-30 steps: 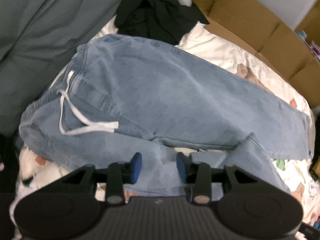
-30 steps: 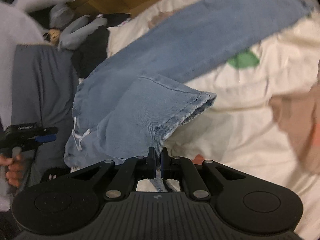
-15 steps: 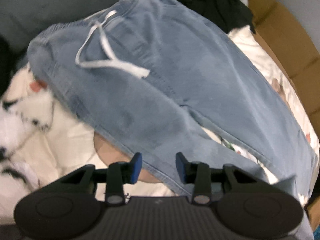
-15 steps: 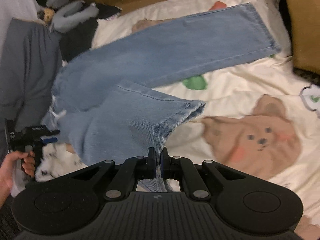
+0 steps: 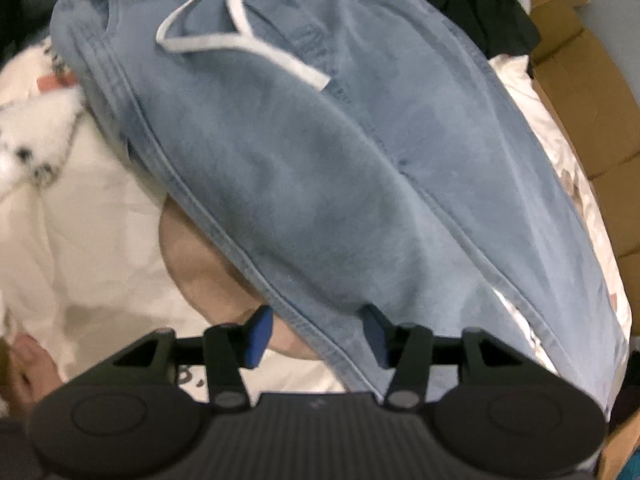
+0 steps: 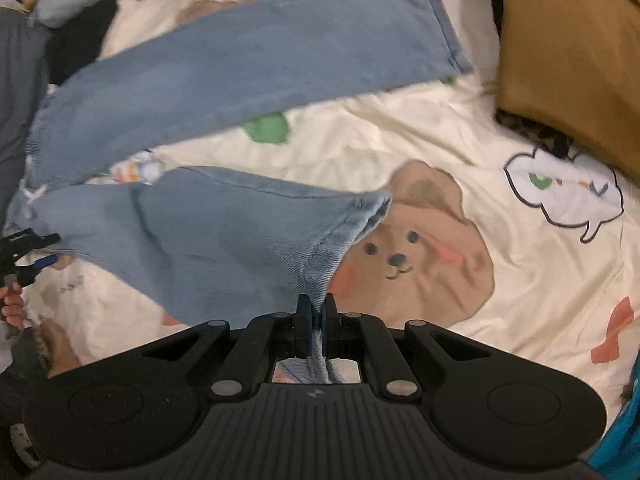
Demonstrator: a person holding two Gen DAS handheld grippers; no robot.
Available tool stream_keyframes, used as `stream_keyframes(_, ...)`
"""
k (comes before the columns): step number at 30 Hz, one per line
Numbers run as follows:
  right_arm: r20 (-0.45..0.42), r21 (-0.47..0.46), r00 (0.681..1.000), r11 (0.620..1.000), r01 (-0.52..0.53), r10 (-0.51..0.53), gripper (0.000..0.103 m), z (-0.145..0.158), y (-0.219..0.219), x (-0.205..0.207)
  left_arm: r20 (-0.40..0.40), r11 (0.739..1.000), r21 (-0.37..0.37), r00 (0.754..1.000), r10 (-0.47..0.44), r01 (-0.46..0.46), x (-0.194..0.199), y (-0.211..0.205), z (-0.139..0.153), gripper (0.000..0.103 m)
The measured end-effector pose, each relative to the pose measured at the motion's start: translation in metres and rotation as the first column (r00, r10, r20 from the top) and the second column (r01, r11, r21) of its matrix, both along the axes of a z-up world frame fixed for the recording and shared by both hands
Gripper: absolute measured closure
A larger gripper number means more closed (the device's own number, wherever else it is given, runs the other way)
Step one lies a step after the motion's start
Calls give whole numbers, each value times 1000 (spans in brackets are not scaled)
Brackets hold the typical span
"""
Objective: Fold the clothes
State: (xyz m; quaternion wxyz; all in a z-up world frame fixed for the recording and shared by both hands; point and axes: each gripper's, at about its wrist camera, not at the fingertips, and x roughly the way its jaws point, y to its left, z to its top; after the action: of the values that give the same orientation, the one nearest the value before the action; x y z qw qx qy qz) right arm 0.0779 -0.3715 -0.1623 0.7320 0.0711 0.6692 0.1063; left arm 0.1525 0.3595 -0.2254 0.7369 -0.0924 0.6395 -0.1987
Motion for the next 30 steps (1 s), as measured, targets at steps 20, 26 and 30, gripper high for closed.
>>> stream_keyframes(20,-206,-22,977,998,-65,59,52,-125,-4,-22,-12,983,-150,995,103,-104,0,8,-27,62)
stream_keyframes(26,-210,-16,978,1000,10,-13,49,-135,-2,-21,-40,973,-164,987,158,-162,-3,16,-30,78)
stream_keyframes(30,-214,-1,977,1000,16,-16,80,-128,-2,-23,-43,979,-140,988,145,-150,-4,17,-20,89)
